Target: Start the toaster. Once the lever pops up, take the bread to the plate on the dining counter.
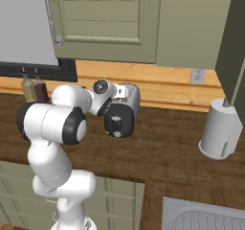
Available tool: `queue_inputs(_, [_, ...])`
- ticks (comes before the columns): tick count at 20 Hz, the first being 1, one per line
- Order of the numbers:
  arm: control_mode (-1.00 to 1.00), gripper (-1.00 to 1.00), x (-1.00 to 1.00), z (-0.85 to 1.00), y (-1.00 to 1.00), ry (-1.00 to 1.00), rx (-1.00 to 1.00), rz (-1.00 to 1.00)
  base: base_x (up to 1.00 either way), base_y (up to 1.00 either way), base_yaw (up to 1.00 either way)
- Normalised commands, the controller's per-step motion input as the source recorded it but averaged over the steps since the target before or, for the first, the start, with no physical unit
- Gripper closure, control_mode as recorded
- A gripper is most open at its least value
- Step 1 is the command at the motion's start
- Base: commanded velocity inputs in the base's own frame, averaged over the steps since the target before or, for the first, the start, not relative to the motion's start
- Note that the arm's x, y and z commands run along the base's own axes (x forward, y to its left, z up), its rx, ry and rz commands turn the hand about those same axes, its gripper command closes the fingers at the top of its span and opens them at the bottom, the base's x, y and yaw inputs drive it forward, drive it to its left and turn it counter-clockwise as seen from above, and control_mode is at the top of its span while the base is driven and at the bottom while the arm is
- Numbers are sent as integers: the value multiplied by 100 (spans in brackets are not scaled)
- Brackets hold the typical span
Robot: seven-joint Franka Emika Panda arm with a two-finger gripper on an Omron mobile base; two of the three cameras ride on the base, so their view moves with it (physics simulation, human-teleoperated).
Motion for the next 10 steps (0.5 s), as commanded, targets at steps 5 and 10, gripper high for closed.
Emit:
queue_inputs(5, [-100, 100, 0, 9, 0, -2, 0, 0, 0, 0, 0])
queue_inputs(10, [-100, 100, -1, 23, 0, -1, 0, 0, 0, 0, 0])
